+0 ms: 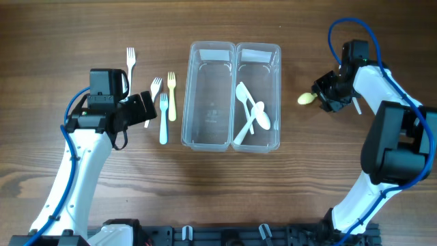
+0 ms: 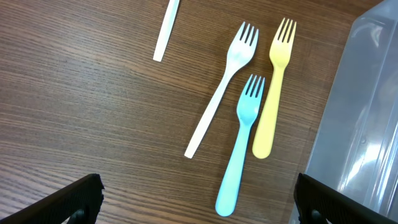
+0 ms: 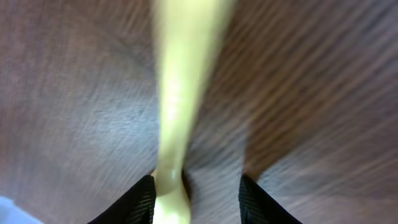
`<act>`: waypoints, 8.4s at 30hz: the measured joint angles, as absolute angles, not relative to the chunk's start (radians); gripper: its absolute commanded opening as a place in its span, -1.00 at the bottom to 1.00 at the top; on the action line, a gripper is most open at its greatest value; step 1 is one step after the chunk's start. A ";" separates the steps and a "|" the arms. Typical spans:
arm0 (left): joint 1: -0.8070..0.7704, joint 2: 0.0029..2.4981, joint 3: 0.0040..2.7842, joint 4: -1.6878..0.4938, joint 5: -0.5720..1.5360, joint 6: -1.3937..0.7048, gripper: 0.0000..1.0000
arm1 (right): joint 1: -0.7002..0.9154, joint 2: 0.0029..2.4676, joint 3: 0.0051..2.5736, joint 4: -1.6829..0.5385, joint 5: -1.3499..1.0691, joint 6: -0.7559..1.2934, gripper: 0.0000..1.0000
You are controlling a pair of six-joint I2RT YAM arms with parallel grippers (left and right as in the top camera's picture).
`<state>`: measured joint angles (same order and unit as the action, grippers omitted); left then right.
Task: Pack container
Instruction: 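Grasp the yellow spoon by its handle with the right gripper, then carry the yellow spoon into the right compartment and release, then reach the right gripper to the last white spoon and grasp it, then place the last white spoon into the right compartment, then lower the left gripper onto a white fork and grasp it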
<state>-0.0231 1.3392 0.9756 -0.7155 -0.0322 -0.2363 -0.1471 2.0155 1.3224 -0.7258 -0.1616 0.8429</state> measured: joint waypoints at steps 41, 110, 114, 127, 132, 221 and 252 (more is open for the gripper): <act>-0.023 1.339 0.976 -0.715 -0.032 -0.236 1.00 | -0.099 1.952 1.310 -0.806 0.023 0.363 -0.91; -0.023 1.339 0.976 -0.716 -0.032 -0.236 0.99 | -0.358 1.757 1.316 -0.477 0.043 -0.309 0.30; -0.023 1.339 0.976 -0.716 -0.032 -0.236 0.99 | -0.400 1.801 1.316 -0.465 -0.014 -0.421 0.31; -0.023 1.339 0.976 -0.716 -0.032 -0.236 1.00 | -0.424 1.949 1.316 -0.342 -0.131 -0.503 0.33; -0.023 1.339 0.976 -0.716 -0.032 -0.236 1.00 | -0.424 2.014 1.316 -0.335 -0.135 -0.503 0.23; -0.023 1.339 0.976 -0.716 -0.020 -0.237 1.00 | 0.126 1.381 1.287 -0.788 -0.012 0.384 0.63; -0.031 1.818 1.206 -0.575 0.042 0.207 0.55 | -0.136 1.378 1.289 -0.991 -0.064 0.419 0.47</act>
<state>-0.0311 1.8175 1.2057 -0.5755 0.0422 0.2070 -0.1356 1.3777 1.2888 -0.9909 -0.0639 0.4191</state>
